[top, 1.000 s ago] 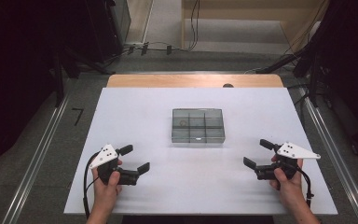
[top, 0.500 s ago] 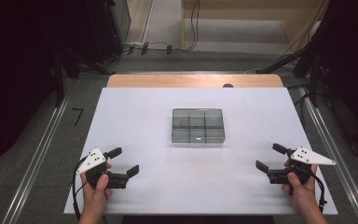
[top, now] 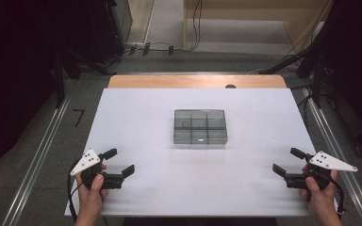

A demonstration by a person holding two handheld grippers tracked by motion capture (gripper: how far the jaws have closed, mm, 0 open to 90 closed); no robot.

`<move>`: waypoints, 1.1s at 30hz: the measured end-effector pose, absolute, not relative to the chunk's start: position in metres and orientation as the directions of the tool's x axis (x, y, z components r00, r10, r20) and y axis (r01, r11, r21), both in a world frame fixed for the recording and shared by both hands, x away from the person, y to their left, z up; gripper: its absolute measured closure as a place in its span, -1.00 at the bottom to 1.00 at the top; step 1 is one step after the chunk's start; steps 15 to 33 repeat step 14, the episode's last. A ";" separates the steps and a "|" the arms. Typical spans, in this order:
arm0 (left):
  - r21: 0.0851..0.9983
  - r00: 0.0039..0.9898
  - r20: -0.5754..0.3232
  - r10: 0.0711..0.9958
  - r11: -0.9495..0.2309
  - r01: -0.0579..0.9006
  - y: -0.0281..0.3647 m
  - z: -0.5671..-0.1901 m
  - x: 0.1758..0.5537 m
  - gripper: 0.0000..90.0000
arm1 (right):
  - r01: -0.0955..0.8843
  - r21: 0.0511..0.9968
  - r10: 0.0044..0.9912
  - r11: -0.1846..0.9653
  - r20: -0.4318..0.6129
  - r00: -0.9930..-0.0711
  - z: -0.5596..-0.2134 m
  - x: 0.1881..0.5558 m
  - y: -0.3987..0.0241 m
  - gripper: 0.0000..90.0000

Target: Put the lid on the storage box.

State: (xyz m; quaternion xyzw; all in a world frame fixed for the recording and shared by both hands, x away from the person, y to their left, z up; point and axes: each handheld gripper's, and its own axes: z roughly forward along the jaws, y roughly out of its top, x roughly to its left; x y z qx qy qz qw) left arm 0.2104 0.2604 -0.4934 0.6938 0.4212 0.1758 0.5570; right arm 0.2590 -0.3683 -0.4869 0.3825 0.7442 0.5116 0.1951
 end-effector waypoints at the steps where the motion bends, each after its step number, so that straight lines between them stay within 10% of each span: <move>1: 0.921 0.585 -0.225 0.779 -0.025 0.389 0.261 -0.494 0.211 -1.00 | 0.376 0.910 0.772 0.176 0.109 -0.626 -0.487 0.259 -0.371 -1.00; 33: 0.915 0.571 -0.226 0.789 -0.030 0.403 0.265 -0.498 0.213 -1.00 | 0.398 0.900 0.790 0.177 0.112 -0.603 -0.491 0.265 -0.379 -1.00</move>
